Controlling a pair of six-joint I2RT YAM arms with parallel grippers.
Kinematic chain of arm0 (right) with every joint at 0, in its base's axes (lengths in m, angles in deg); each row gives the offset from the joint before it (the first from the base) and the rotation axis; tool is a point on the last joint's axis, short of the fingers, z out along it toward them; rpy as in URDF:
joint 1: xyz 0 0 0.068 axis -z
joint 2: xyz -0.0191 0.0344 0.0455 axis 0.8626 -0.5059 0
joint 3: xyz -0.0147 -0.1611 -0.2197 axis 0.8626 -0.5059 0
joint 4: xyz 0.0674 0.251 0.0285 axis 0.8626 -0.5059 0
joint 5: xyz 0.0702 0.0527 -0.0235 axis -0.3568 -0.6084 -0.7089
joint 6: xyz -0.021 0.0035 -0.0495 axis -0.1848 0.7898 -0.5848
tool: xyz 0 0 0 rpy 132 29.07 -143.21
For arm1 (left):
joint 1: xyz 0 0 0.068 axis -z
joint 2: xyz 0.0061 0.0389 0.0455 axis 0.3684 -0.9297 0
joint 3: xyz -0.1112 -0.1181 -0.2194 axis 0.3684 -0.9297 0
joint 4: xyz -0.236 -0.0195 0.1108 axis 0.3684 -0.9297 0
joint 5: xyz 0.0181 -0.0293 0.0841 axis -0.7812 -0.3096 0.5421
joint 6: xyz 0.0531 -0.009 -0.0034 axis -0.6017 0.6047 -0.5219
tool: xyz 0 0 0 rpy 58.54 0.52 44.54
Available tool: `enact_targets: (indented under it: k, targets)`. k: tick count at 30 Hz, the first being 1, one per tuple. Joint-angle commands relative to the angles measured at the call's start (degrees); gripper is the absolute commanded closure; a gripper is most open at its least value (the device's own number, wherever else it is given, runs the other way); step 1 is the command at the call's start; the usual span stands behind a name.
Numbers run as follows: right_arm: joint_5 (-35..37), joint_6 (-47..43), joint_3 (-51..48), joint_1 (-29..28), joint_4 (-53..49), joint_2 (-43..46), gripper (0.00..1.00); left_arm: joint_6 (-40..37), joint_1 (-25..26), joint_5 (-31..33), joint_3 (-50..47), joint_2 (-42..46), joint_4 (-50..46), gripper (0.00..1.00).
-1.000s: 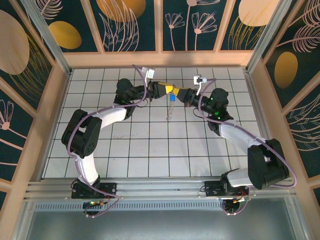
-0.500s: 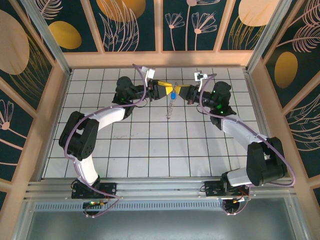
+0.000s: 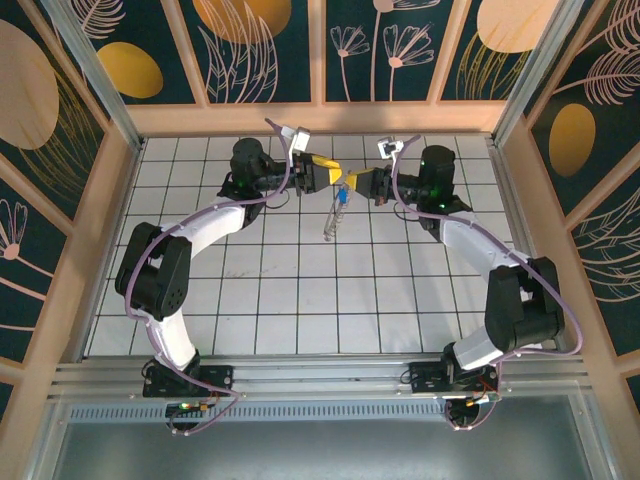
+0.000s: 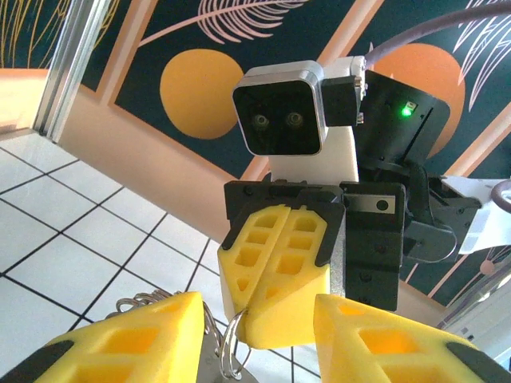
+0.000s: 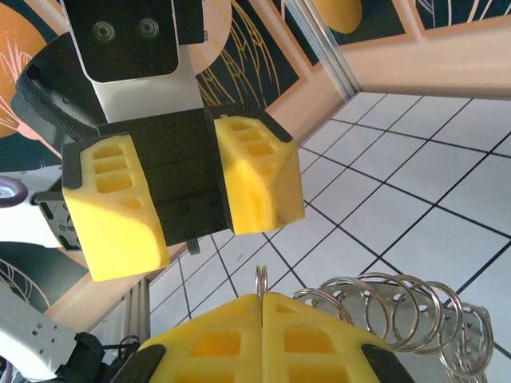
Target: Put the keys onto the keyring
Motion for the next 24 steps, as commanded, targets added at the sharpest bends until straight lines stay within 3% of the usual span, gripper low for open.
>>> enact_targets:
  k: [1, 10, 24]
  targets:
    - [-3.27, -0.38, 1.86, 0.43, 2.86, -0.40, 1.00, -2.75, -0.28, -1.74, 0.83, 0.94, -1.94, 0.59]
    - [-3.98, 0.89, 1.88, 0.44, 4.62, -0.46, 1.00, -2.17, -0.30, -2.10, 0.92, -0.32, -1.88, 0.60]
    - [-3.63, 2.21, 1.41, 0.50, 6.68, -0.72, 1.00, 4.37, -0.23, -4.88, -1.14, -1.69, 6.83, 0.68]
